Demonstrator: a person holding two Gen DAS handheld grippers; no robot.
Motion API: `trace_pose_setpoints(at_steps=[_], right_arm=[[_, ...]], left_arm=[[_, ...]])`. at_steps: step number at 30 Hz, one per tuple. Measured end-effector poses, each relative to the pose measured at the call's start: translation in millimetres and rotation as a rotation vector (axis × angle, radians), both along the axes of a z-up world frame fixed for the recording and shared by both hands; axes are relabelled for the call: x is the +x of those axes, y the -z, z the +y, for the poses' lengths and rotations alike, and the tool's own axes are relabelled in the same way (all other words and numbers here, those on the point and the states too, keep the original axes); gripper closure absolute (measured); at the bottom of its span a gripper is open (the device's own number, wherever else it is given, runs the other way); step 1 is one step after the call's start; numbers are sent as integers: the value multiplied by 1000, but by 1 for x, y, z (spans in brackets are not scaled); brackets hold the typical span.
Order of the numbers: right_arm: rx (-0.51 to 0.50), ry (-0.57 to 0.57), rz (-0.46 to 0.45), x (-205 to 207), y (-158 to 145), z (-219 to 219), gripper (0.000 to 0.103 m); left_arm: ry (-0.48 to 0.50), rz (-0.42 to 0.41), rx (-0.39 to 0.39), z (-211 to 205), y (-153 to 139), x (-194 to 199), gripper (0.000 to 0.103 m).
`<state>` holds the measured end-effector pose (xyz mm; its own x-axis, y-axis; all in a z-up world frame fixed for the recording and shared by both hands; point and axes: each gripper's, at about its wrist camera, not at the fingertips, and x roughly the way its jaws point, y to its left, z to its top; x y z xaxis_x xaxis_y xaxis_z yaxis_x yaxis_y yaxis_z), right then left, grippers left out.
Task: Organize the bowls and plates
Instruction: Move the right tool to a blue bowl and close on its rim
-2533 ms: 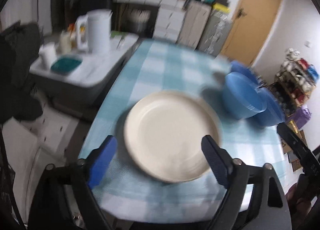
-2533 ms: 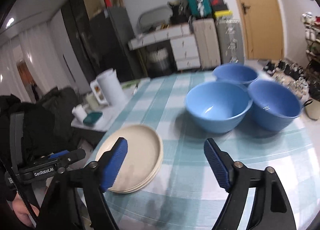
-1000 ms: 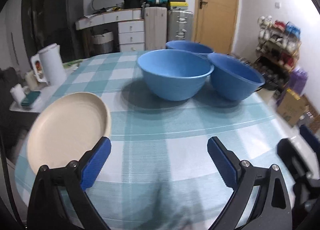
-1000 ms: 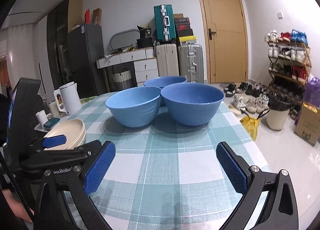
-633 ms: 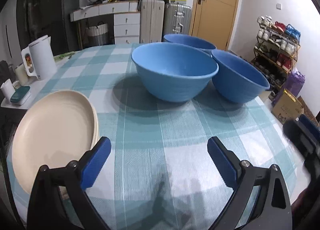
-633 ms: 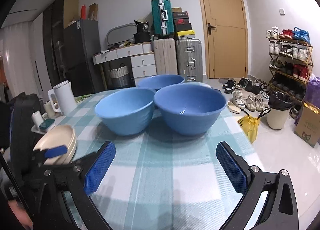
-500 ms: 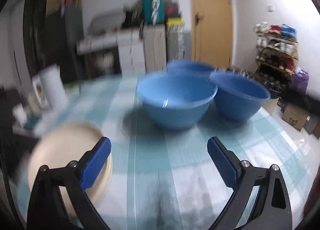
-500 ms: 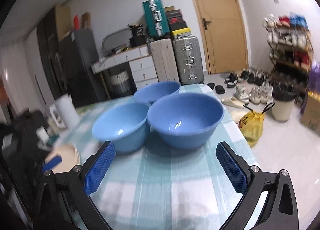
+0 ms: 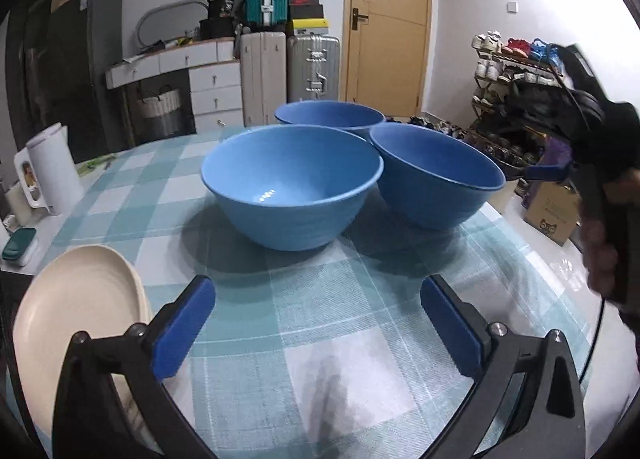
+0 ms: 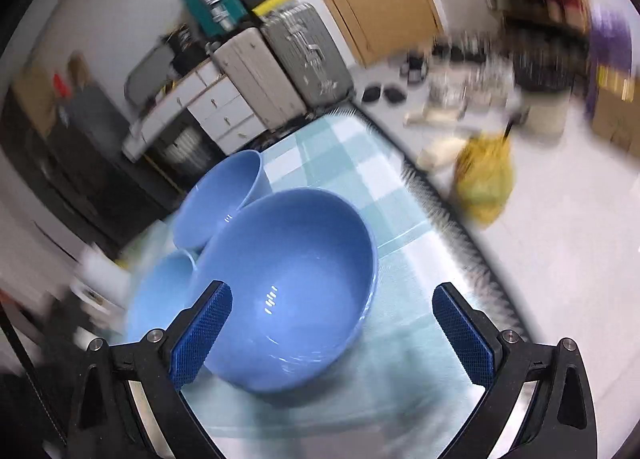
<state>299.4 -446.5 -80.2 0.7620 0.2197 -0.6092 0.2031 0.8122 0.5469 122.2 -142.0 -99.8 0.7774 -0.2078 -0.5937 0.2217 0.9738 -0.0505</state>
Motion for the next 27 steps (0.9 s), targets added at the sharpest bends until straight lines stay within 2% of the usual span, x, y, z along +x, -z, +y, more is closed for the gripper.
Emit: trace_pose_setpoints(at_steps=[1,3,4,5,7,10,12,13,14,17,22,27], right_arm=[[36,8,27,8,7,-8,2],[7,13,98,24,17,-11,12],[0,-3,106,29,20,-11,26],[-12,-24,121,35,24,-9,35],[-15,-13,163,40,34,-11,41],[2,-18,182,45,43,-12,57],[-6,-19,186,42,46,-9,60],[1,-21,183,42,46,-9,66],[9,-22,184,41,47,-8,77],[25,-27,191,39,47,-7,83],[-36,-47,215,40,41,-2,93],[-48,-61,236,34,37,-1,94]], left_arm=[[1,10,5,-2,2,1,0],[10,39,11,-4,6,2,0],[15,44,12,-5,6,1,0],[20,46,15,-7,6,0,0],[29,46,23,-9,6,-2,0],[35,36,42,-12,5,-5,0],[35,43,52,-13,4,-4,0],[34,49,52,-13,4,-3,0],[32,52,54,-12,5,-2,0],[12,56,70,-12,6,0,0],[-1,89,72,-11,7,4,0],[-8,101,73,-10,5,5,0]])
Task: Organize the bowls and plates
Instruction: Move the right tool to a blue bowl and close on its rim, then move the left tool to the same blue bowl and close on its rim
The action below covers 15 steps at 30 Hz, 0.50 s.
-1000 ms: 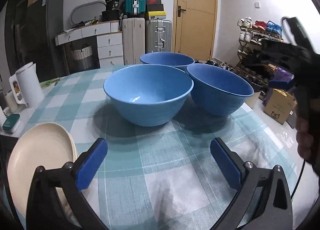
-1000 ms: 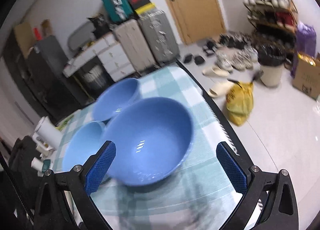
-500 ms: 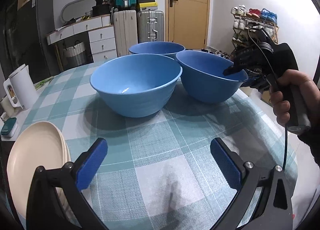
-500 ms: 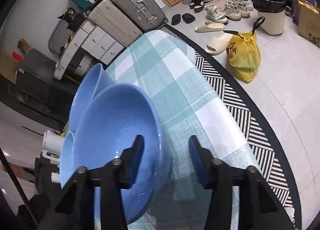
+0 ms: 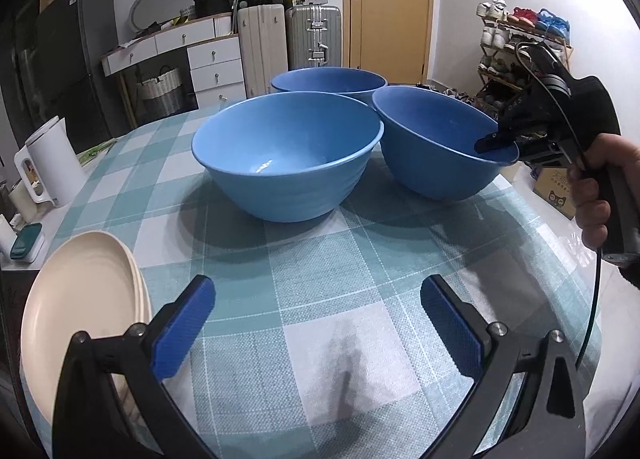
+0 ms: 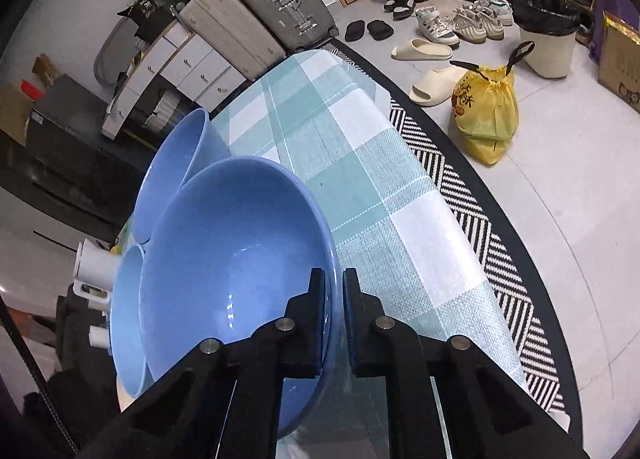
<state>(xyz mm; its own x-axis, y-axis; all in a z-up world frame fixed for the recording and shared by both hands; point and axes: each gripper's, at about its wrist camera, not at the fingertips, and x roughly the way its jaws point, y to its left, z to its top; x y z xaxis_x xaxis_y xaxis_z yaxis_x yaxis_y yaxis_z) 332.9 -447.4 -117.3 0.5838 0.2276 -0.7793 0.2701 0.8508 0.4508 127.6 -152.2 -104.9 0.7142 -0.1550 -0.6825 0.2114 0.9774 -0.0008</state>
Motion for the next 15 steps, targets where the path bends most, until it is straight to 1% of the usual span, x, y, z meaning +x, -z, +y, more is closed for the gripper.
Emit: trace_pose_setpoints(at_steps=[4,6,8,11,15], right_arm=[[-10,-19,19,-9,-2,-1,94],[-15,-31,30,-14,-2,0,94],[-15,-48,39,-21,-2,2,94],[-20,-74,47,-34,-2,5,94],[-30,-99,62,-52,1,13,94]], left_arm=[[0,-3,7,-3,-4,4,0],[2,13,14,-6,-5,11,0],[-7,33,5,-8,-7,18,0],[-10,83,-38,-10,-11,30,0],[-2,175,-140,-16,-13,45,0]])
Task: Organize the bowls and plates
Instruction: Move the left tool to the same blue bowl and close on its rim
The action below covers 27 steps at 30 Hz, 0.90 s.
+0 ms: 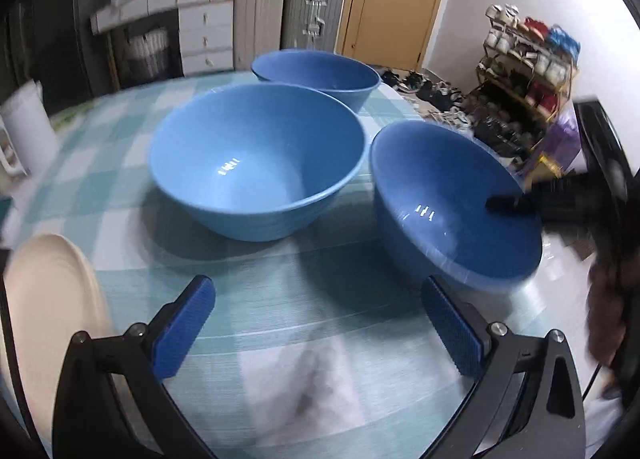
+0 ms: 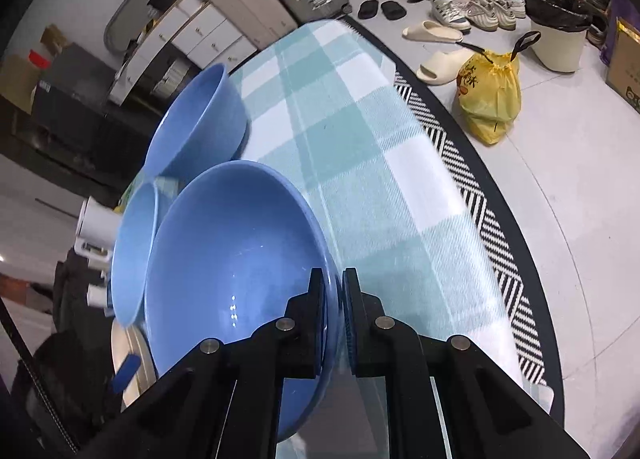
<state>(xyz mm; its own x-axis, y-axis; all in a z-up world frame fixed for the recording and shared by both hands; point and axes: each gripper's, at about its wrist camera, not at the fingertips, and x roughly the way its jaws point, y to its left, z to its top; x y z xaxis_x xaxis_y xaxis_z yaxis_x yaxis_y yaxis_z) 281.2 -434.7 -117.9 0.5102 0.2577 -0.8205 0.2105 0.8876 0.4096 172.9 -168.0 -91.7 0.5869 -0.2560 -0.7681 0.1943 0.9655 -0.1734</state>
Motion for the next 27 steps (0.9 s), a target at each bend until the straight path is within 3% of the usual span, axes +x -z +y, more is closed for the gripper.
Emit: trace_pose_setpoints(at_steps=[3,6,13,19,23,27], right_arm=[[13,-14,16,-13,6,1,94],[19,-28,27,-23,11,0,94],[12,-49,25,-26,9,1,94],[-6,-68,31,-19,4,3,94],[-12,-83,30,-17,2,5,94],[-18,-93,21,-15,-1,8,94]], left_arm=[[-13,105,-30,-7,9,12,0],[-26,138,-48,-12,13,8,0],[-30,131,-77,-9,1,-13,0],[-60,130,-101,-2,-8,-6,0],[-94,104,-195,8,-20,-11,0],[-72,107,-152,-6,-22,-4,0]])
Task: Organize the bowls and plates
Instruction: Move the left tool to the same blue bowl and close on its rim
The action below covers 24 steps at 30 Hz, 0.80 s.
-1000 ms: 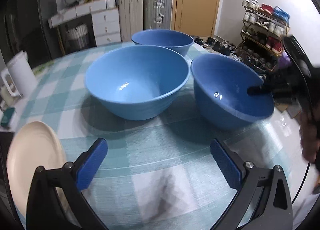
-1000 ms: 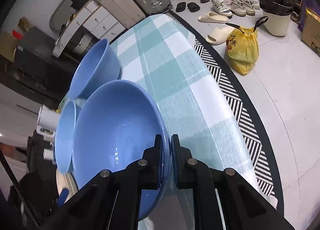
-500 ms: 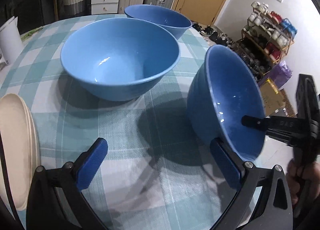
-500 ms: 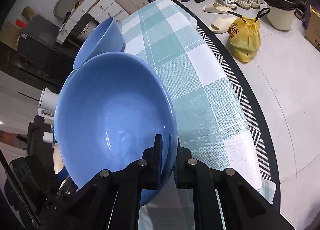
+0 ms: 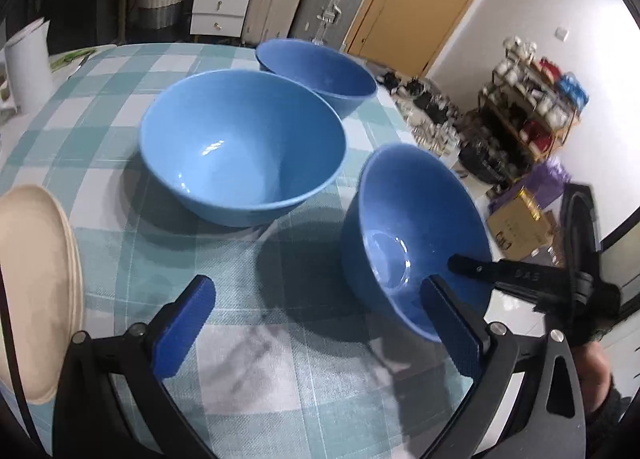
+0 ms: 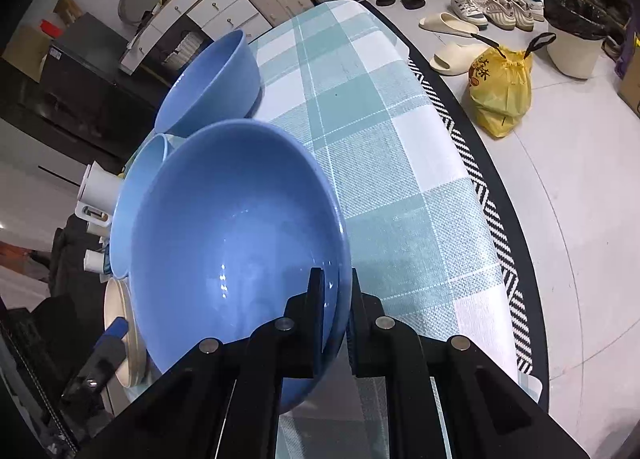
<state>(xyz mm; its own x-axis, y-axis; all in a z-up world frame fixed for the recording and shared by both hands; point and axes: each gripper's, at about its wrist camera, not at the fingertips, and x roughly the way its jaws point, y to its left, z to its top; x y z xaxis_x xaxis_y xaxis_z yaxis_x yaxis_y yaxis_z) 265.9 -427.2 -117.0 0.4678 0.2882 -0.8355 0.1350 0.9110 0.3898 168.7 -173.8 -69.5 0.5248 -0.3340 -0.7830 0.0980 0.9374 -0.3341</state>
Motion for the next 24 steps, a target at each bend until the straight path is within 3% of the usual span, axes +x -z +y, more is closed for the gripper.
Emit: trace_pose_setpoints(at_steps=[5,9,13,16,18,24], right_arm=[[-1,-4,-3,1,-1,1,94],[0,-8,2,1,-1,0,94],[-7,-15,13,2,-1,1,94],[-5,-21,14,3,-3,2,94],[-8,-26,15,3,-5,5,94],[-14,-21,41,2,-2,8,94]], left_arm=[[49,77,23,-31,10,24,0],[44,76,67,-46,21,37,1],[58,149,36,-49,35,46,4],[83,178,24,-49,38,50,33],[95,185,6,-48,38,52,63],[84,162,-6,-36,35,51,75]])
